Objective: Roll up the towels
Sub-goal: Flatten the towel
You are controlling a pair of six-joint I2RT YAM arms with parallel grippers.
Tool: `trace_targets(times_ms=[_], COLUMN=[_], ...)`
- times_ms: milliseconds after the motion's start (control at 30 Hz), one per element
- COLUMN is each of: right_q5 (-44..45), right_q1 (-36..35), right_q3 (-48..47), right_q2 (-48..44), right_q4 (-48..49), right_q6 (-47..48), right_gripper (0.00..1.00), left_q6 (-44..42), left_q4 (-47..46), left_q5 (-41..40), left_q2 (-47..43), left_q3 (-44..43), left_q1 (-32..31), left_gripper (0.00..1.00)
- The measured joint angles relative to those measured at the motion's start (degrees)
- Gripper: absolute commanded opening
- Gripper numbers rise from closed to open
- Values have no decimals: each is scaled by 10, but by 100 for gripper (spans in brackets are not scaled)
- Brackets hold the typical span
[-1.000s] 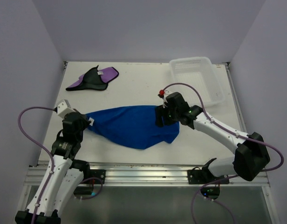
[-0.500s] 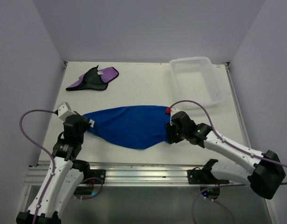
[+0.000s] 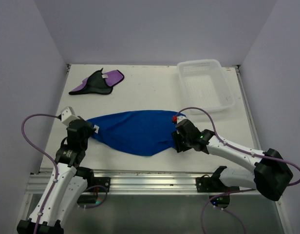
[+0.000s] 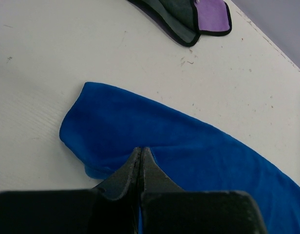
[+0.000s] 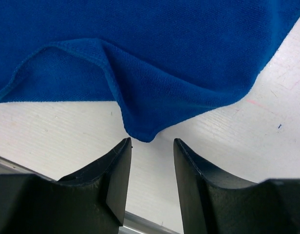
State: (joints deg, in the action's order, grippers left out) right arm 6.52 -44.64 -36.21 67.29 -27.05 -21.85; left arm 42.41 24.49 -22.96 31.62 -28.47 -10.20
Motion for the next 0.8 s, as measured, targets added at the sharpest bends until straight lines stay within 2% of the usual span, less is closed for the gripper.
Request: trace_targets(times_ms=[133, 167, 233, 467, 600, 800], right_q5=[0, 0, -2, -7, -7, -10], right_q1=[0, 0, 0, 0, 0, 0], right_q3=[1, 2, 5, 17, 23, 28], right_q2=[21, 27, 38, 57, 57, 38], right_q4=[22, 28, 40, 66, 70, 68], right_q6=[0, 0, -1, -3, -5, -7], right_gripper=[39, 33, 29, 15, 0, 0], left_q6=[0, 0, 0, 0, 0, 0], left_q4=[0, 0, 0, 0, 0, -1], left_q5=[2, 3, 3, 6, 9, 13], left_q2=[9, 11, 13, 17, 19, 20], left_q3=[0, 0, 0, 0, 0, 0], left_q1=[0, 0, 0, 0, 0, 0], left_gripper=[0, 0, 0, 0, 0, 0])
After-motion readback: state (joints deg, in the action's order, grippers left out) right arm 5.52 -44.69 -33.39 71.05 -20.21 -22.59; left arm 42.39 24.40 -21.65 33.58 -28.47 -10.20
